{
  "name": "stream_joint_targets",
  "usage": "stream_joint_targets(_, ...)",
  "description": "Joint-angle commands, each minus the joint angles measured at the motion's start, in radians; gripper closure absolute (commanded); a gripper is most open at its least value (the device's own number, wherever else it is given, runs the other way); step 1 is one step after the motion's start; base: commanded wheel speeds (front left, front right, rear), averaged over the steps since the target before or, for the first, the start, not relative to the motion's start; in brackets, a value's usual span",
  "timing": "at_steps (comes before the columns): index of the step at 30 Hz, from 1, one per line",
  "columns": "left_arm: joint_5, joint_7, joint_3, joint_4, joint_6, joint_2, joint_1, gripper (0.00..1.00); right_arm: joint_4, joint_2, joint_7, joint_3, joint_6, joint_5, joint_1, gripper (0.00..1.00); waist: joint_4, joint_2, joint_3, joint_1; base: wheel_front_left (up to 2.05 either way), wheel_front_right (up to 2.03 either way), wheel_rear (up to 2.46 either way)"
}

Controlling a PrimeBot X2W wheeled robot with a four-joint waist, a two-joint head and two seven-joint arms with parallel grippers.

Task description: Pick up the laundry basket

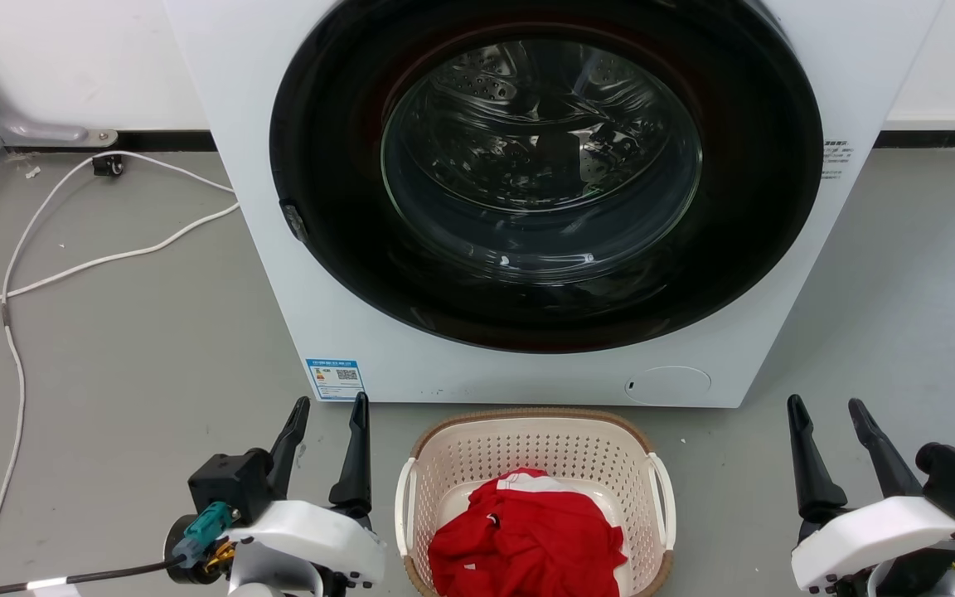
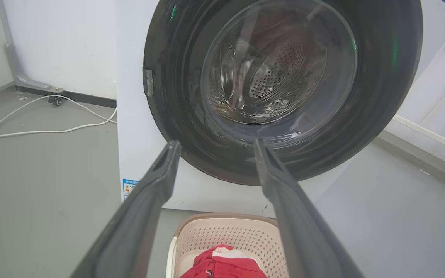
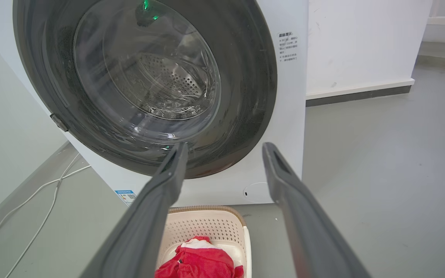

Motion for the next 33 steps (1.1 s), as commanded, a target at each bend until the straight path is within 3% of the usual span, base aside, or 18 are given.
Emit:
stream_joint_targets(1,0.024,-0.009,-0.005,-0.004,0.004,0.004,-0.013,0.0,-0.014,-0.001,-0.007,0.0,0.002,-0.023,0.007,0.0,0.001,0.0,0.0,0.0,0.0,0.0,0.0)
stream_joint_targets(33,0.229,-0.072,-0.027,0.023,0.021,-0.006,0.002,0.0,-0.024,-0.001,-0.035,-0.003,0.001,-0.188,0.034,0.0,0.008,0.0,-0.005,0.0,0.0,0.0,0.0)
